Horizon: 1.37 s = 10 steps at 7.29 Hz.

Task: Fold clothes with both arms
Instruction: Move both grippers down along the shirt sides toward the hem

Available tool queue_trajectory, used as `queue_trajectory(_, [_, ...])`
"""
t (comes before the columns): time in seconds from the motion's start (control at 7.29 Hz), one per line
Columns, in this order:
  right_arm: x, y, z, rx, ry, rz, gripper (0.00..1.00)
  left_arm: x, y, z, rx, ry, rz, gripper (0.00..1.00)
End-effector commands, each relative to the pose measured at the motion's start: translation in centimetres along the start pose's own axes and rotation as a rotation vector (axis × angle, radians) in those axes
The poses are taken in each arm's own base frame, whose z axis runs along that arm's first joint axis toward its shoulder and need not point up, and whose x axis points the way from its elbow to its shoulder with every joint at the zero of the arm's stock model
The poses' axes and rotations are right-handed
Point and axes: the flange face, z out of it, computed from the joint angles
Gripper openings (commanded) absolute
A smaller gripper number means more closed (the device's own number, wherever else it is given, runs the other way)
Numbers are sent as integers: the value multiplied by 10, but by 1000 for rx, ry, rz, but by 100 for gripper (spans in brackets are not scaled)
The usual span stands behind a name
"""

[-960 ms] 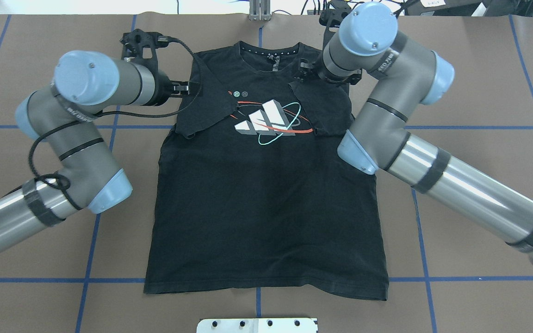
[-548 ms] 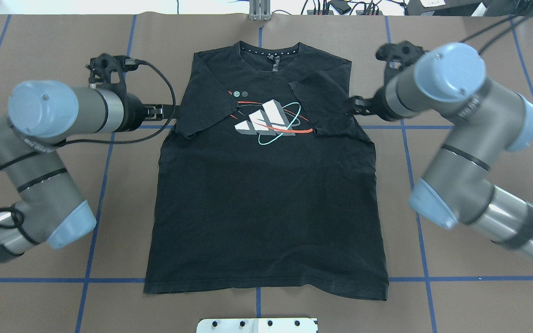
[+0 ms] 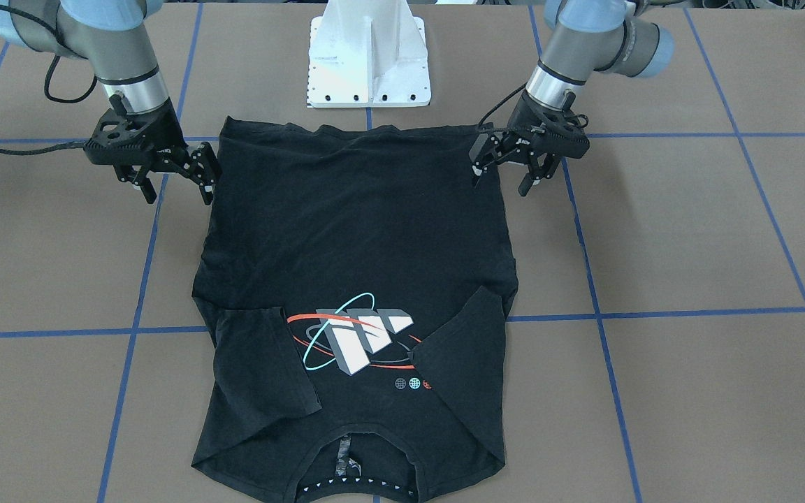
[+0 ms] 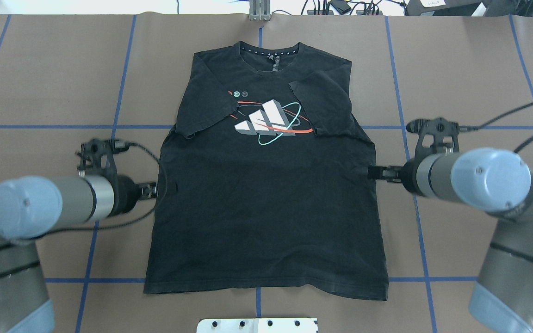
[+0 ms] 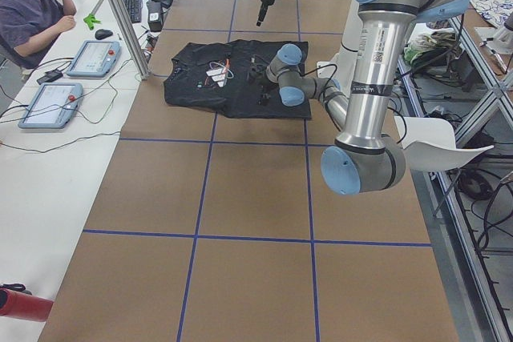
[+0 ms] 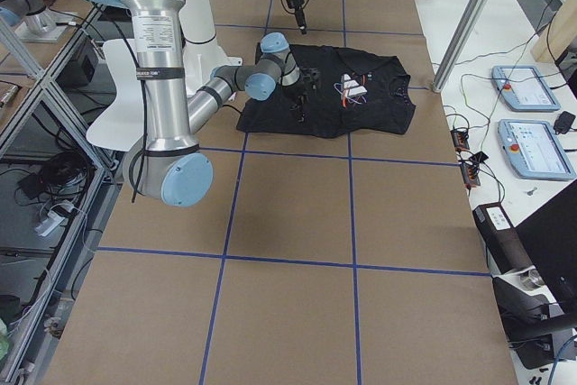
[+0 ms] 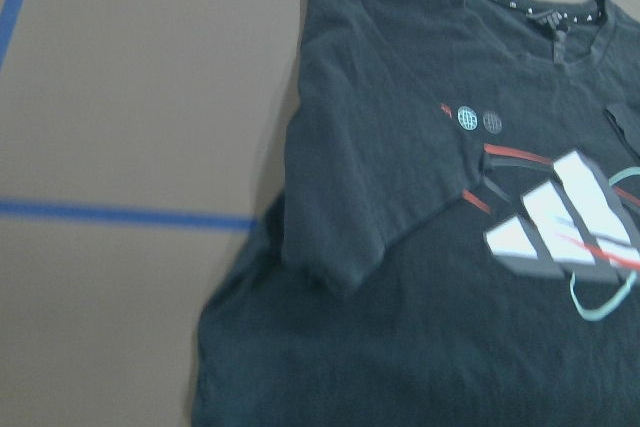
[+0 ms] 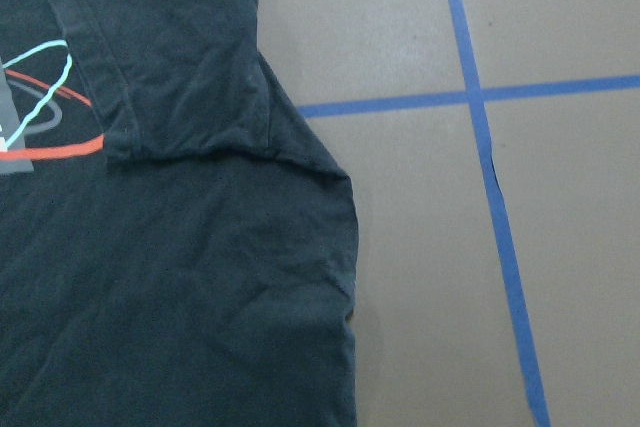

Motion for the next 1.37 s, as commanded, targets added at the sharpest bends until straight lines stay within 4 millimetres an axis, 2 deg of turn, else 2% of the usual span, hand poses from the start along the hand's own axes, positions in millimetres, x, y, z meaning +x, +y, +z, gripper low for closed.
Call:
queue_trajectory(0.0, [7, 63, -22, 5, -5, 13, 100, 3, 74, -8, -56, -51, -43, 100])
queue_trajectory(0.14, [5, 76, -28, 12, -12, 26, 100, 10, 107, -8, -78, -111, -50, 100])
queue_trajectory(0.27, [4, 79, -29, 12, -14, 24, 100, 16, 125, -16, -102, -133, -52, 100])
queue_trajectory(0.41, [3, 79, -29, 13, -17, 23, 100, 12, 144, -9, -128, -156, -48, 100])
queue_trajectory(0.69, [2, 78, -32, 13, -24, 24, 100, 0, 149, 6, -128, -193, -40, 100])
queue_trajectory(0.82, [2, 78, -32, 13, -24, 24, 100, 0, 149, 7, -130, -195, -39, 100])
queue_trajectory(0.96, [1, 79, -32, 12, -24, 23, 100, -2, 151, 11, -131, -202, -37, 91])
queue_trajectory(1.1, [1, 79, -32, 12, -24, 23, 100, -5, 155, 18, -133, -215, -32, 75])
queue_trajectory(1.23, [1, 80, -32, 11, -24, 22, 100, -7, 155, 18, -135, -218, -30, 74])
